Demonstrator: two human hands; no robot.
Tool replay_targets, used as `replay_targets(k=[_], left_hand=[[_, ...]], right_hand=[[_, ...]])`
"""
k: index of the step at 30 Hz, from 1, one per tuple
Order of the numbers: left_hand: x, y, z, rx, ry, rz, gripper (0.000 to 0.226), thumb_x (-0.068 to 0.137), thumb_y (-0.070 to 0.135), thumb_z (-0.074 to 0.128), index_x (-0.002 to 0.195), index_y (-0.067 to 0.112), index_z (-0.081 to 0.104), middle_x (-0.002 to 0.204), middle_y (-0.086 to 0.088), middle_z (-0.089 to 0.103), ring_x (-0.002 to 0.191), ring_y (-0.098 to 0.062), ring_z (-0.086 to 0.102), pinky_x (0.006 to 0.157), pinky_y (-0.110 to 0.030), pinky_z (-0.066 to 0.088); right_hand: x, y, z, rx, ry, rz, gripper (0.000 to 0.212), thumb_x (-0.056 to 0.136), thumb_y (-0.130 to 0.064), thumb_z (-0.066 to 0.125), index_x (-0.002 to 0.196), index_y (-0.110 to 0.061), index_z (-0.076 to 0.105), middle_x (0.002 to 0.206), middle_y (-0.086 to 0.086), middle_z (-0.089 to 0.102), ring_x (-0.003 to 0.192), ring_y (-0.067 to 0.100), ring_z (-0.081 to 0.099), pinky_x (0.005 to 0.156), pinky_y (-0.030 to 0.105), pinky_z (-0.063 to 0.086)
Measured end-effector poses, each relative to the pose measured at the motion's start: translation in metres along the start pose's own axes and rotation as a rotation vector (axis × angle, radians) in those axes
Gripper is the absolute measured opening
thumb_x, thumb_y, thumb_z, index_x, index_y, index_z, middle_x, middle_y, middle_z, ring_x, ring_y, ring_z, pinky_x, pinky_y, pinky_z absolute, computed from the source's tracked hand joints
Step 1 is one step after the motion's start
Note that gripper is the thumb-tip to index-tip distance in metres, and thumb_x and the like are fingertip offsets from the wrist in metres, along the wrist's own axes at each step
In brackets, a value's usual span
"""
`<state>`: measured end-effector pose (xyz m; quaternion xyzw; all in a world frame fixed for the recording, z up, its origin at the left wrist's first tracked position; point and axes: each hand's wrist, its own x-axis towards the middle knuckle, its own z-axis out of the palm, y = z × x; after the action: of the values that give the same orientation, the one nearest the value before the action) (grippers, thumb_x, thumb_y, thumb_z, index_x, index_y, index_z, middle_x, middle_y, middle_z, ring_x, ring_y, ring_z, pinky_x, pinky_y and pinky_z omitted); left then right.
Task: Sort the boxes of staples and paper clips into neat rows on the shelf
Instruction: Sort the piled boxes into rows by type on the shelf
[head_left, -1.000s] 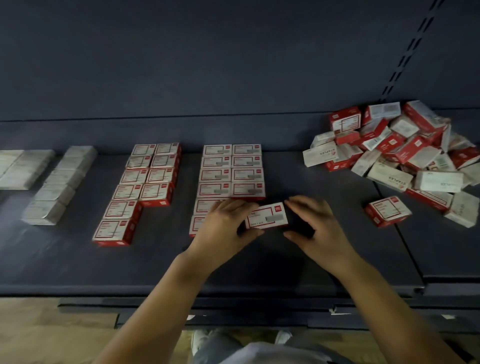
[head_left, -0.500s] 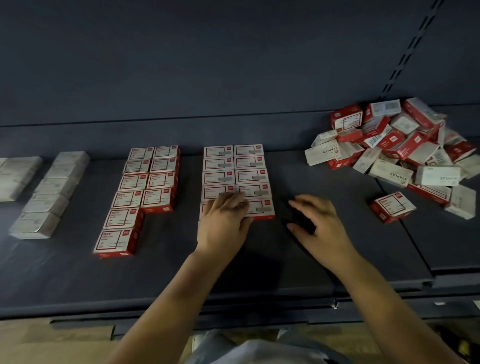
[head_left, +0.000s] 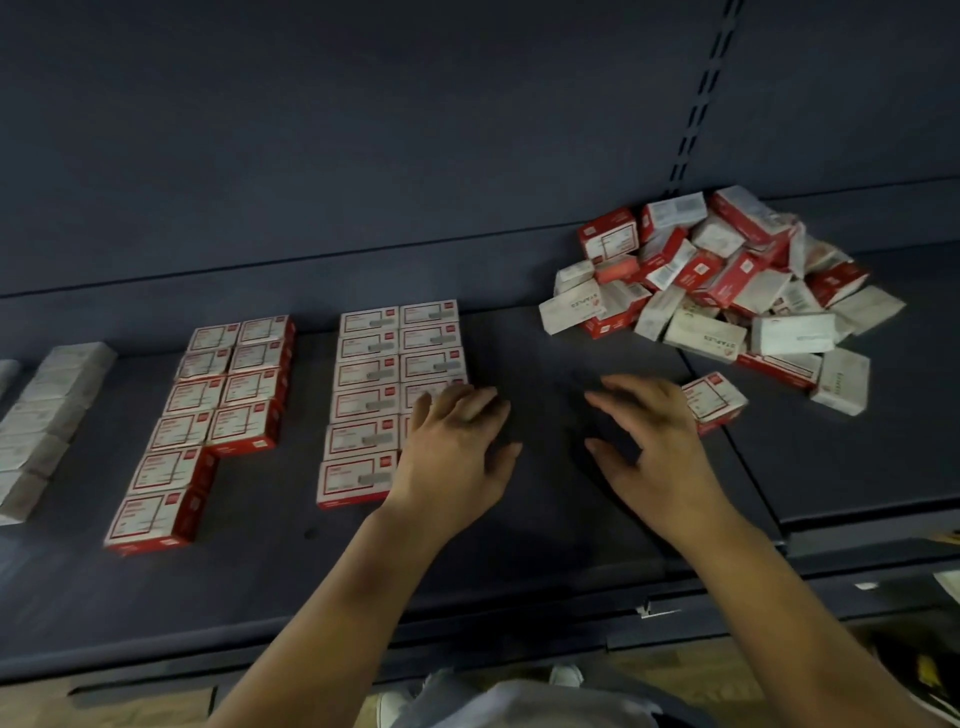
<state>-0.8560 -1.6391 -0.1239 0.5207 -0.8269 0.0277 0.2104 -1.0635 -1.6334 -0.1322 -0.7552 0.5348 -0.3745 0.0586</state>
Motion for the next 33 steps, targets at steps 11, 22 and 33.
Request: replay_targets(k=[11, 22, 33], left_hand=[[0.029, 0.059, 0.027, -0.008, 0.033, 0.033, 0.043, 0.076, 0.037, 0.045, 0.093, 0.009, 0.073, 0.102, -0.006, 0.069, 0.095, -0.03, 0.065, 0.081, -0.049, 0.05], [0.031, 0.066, 0.036, -0.013, -0.057, 0.004, 0.045, 0.076, 0.038, 0.044, 0.095, 0.009, 0.073, 0.106, -0.008, 0.068, 0.1, -0.033, 0.063, 0.082, -0.053, 0.05], [0.021, 0.059, 0.033, -0.081, -0.074, -0.03, 0.045, 0.077, 0.036, 0.045, 0.102, 0.008, 0.07, 0.11, -0.009, 0.067, 0.105, -0.032, 0.061, 0.086, -0.052, 0.049]], right_hand=[[0.002, 0.063, -0.06, -0.063, -0.185, 0.166, 0.075, 0.063, 0.006, 0.073, 0.131, -0.017, 0.051, 0.141, 0.004, 0.04, 0.13, 0.033, 0.029, 0.098, 0.055, 0.027], [0.006, 0.089, -0.064, 0.078, -0.36, 0.258, 0.076, 0.076, 0.0, 0.068, 0.141, -0.02, 0.035, 0.145, 0.001, 0.033, 0.134, 0.017, 0.022, 0.11, 0.026, 0.018], [0.002, 0.071, -0.053, 0.112, -0.218, 0.102, 0.071, 0.057, -0.003, 0.084, 0.122, -0.012, 0.058, 0.11, 0.001, 0.054, 0.107, 0.02, 0.044, 0.084, 0.002, 0.028]])
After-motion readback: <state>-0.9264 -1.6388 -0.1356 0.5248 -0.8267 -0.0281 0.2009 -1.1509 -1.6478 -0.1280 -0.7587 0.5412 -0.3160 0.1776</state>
